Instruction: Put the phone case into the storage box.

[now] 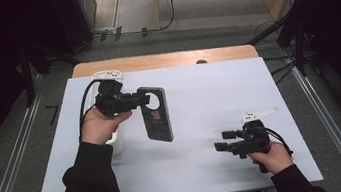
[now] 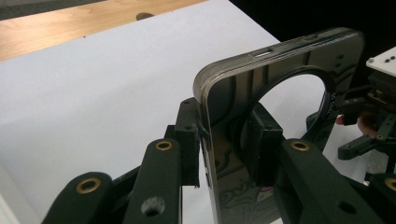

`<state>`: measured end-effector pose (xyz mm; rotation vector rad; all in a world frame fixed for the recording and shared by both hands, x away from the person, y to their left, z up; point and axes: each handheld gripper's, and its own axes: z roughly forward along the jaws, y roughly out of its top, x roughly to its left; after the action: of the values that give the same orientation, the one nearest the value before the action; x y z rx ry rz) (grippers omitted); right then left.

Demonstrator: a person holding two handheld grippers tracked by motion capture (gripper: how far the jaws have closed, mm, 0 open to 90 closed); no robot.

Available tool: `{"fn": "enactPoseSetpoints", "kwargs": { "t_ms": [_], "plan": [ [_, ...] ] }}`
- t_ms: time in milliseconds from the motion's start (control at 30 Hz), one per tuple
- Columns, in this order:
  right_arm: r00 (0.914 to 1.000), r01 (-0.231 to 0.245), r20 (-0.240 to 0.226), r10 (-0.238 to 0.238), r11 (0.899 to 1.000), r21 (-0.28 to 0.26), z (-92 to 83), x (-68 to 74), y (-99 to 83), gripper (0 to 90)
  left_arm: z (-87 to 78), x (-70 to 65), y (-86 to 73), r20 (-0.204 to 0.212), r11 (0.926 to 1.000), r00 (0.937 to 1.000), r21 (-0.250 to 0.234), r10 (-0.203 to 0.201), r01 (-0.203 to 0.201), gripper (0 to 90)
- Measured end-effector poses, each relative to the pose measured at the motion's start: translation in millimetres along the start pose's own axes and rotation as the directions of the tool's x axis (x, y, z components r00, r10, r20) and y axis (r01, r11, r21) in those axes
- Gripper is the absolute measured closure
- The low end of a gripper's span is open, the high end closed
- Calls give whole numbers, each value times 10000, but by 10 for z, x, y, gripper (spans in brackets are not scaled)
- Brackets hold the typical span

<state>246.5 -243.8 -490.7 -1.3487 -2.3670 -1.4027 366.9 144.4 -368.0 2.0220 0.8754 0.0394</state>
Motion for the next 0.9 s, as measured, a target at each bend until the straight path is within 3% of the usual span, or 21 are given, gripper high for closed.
{"fn": "enactPoseSetpoints", "kwargs": {
  "t_ms": [900],
  "plan": [
    [9999, 120, 32, -120, 9999, 45, 4, 2, -42, 305, -267, 178, -5, -463, 9984, 9982, -439, -368, 348, 696]
  ]
}}
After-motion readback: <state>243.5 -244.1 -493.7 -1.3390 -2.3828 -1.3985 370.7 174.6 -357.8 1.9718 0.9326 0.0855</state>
